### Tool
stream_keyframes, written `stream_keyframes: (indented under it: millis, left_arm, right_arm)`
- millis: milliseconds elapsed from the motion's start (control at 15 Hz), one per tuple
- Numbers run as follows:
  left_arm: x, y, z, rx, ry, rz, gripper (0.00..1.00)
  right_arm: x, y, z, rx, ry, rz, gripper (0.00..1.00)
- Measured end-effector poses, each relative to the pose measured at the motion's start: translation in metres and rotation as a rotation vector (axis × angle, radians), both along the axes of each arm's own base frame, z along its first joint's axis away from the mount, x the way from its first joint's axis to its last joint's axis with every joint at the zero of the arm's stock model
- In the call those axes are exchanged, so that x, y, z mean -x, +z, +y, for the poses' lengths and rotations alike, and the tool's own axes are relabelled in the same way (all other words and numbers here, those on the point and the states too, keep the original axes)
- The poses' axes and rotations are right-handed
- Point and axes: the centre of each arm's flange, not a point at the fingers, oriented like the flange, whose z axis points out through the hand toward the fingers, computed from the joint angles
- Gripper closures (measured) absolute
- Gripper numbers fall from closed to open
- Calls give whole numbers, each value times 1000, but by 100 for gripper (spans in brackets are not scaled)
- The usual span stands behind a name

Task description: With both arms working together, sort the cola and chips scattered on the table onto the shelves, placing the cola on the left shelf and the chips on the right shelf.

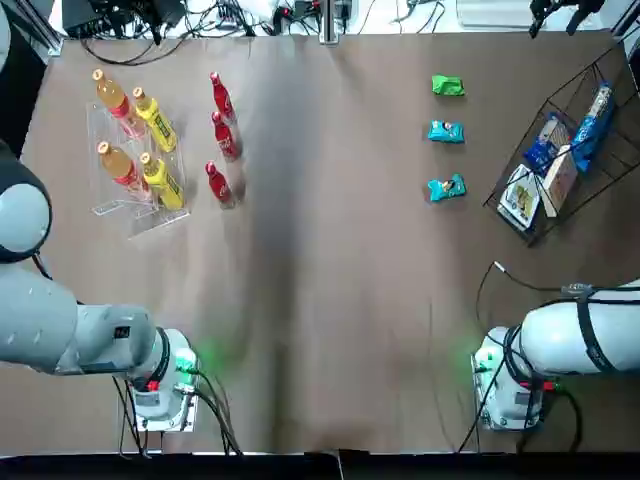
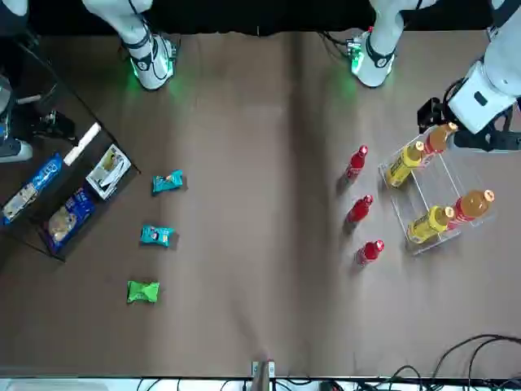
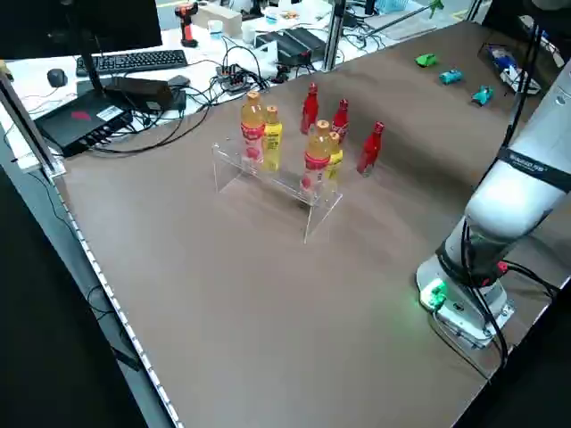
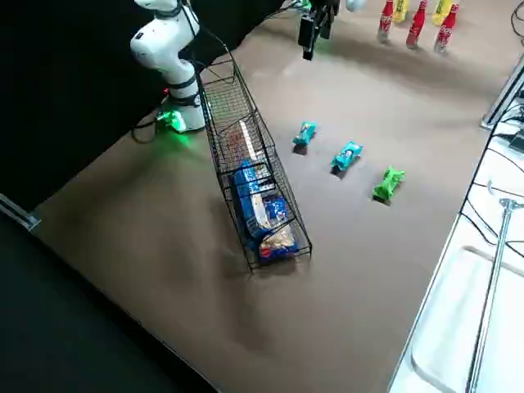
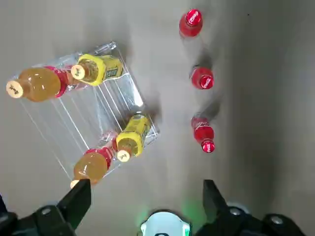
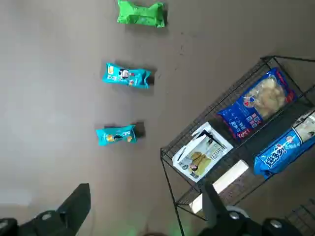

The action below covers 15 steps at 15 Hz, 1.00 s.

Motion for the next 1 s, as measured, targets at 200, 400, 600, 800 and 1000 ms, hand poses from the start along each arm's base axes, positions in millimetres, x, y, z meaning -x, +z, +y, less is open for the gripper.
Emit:
stream_keyframes:
  millis: [200,400,600,800,1000]
  left_arm:
    - [4,5,-3,-1,-6,-6,0]
    - [6,8,-1,-1,2,-11,0]
    - [4,4,3,-1,10,-1,0]
    - [-4,-14,3,0,12,23,0]
    - [-24,-45,3,9,11,41,0]
  right_arm:
    - [0,0,0,0,1,-1,0]
    - [0,0,0,0,-1,-3,0]
    - [0,0,-2,1,-4,-3,0]
    - [-3,-5,-3,7,-34,7,0]
    - [-13,-23,-9,11,-61,29,0]
